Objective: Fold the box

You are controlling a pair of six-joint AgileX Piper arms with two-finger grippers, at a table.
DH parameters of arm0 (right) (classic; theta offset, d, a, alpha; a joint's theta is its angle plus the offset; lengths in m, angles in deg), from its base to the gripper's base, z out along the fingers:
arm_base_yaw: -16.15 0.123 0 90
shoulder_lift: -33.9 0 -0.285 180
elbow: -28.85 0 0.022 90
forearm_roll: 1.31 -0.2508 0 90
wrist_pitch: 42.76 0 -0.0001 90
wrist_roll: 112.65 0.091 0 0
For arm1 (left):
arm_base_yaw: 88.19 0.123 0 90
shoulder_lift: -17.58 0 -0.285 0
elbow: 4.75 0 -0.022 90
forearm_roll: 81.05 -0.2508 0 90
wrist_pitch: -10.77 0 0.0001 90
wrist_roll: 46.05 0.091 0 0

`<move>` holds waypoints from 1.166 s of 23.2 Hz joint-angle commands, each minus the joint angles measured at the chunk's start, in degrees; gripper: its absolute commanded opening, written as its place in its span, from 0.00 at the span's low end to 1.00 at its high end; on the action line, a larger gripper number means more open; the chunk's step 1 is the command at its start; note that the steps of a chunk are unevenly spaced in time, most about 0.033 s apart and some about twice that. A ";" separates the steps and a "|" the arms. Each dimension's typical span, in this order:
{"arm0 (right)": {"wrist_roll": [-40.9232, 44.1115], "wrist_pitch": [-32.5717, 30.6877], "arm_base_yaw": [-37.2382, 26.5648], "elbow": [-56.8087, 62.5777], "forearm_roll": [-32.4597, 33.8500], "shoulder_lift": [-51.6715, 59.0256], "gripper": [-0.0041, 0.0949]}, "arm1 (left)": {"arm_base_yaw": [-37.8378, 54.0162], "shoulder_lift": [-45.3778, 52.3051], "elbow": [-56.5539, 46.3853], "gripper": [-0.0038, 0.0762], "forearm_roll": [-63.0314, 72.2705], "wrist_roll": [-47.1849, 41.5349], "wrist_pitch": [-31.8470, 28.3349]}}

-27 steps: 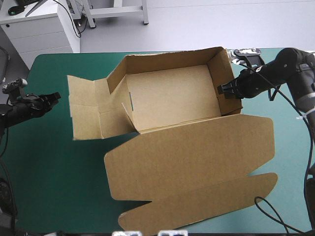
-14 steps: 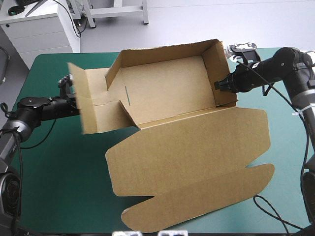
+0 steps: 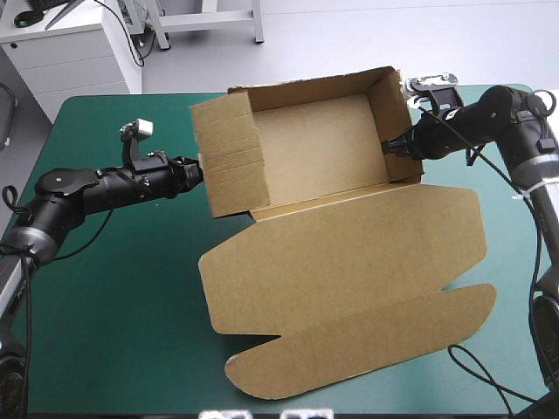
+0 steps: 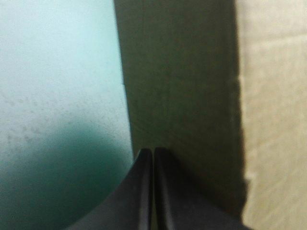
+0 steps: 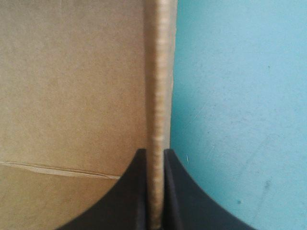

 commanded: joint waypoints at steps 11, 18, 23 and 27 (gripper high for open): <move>0.66 0.51 -0.25 -2.04 1.21 2.14 0.03 | -1.95 2.37 3.16 0.33 6.85 0.14 0.31; 2.90 0.62 0.25 -2.04 3.12 1.03 0.03 | -1.95 2.25 4.65 0.62 7.34 -1.67 2.20; 3.47 0.99 1.50 -2.04 2.14 1.03 0.03 | -1.95 1.13 4.65 0.62 5.76 -1.66 1.14; 4.18 2.03 2.97 -2.04 2.39 1.03 0.03 | -1.95 0.03 4.65 0.62 6.09 -1.93 0.69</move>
